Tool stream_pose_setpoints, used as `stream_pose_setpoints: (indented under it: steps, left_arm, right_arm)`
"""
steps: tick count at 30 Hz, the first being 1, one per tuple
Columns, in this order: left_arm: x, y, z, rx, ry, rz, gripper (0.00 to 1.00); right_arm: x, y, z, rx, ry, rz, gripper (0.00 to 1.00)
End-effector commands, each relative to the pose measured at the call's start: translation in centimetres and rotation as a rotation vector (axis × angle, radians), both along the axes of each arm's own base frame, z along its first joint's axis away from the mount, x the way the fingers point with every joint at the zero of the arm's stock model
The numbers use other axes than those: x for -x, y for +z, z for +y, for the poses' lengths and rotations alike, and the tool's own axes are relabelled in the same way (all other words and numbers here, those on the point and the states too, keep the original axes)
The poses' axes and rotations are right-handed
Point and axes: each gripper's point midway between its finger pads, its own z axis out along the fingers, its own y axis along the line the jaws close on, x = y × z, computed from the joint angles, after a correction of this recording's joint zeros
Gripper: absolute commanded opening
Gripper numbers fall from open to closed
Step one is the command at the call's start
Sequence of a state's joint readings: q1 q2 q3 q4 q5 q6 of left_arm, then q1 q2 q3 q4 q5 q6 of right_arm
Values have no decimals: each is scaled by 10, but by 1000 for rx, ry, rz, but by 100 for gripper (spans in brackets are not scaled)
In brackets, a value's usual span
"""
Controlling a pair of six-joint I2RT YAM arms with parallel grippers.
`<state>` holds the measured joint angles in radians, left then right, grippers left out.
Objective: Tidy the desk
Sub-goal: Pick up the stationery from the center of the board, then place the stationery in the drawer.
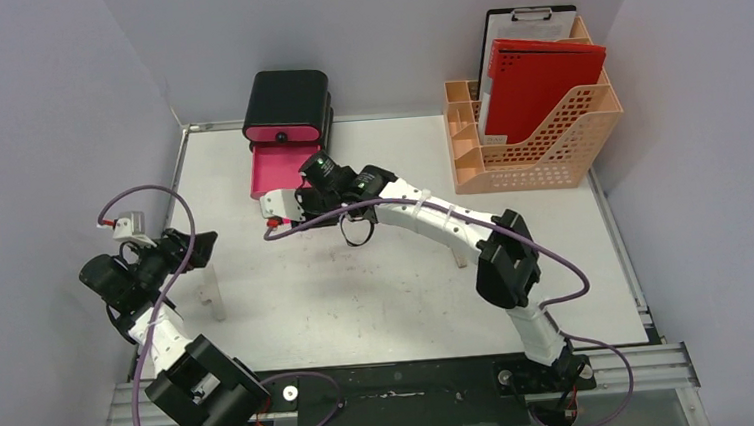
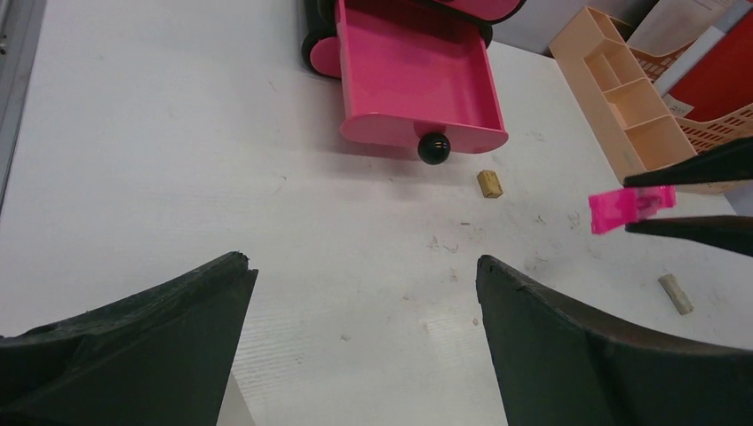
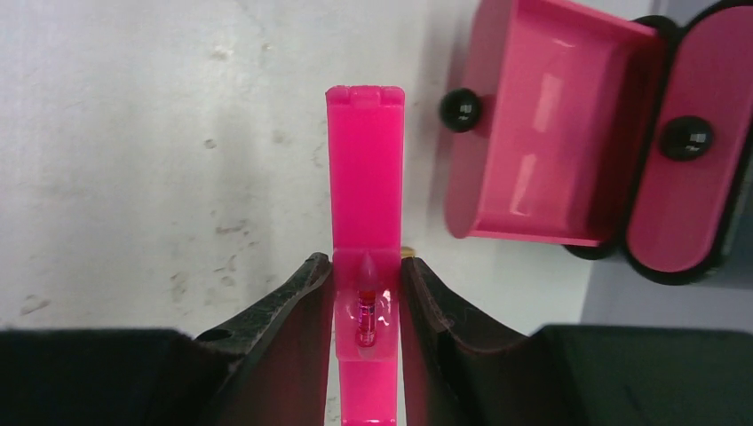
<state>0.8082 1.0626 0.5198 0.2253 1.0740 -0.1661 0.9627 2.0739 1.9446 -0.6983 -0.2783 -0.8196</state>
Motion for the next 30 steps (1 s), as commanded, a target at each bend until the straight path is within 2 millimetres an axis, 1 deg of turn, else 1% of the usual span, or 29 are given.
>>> stream_pose_setpoints:
  steps: [1,3,7,14,18,21,23,30]
  left_arm:
    - [1,15,-4,-28,-57,-71,96]
    - [3,14,-5,-32,-59,-76,96]
    - [4,13,-5,-30,-61,-78,96]
    - [7,12,-6,-30,-72,-84,96]
    - [8,12,-5,-31,-70,-87,96]
    - [9,12,-5,-31,-73,-88,96]
    - [9,11,-5,-32,-74,-88,96]
    - [9,9,-5,-30,-79,-86,96]
  right_arm:
    - [-43,32,20,-83,-94,-153,9]
    - [-55,43,30,-122,-114,-196,8]
    - [-74,56,48,-187,-147,-242,8]
    - [-99,63,71,-283,-175,-308,8]
    - [-114,67,77,-328,-207,-350,8]
    - [-123,67,81,-356,-219,-367,9]
    - [-129,62,84,-358,-222,-380,9]
    - [-146,52,88,-392,-226,-402,9]
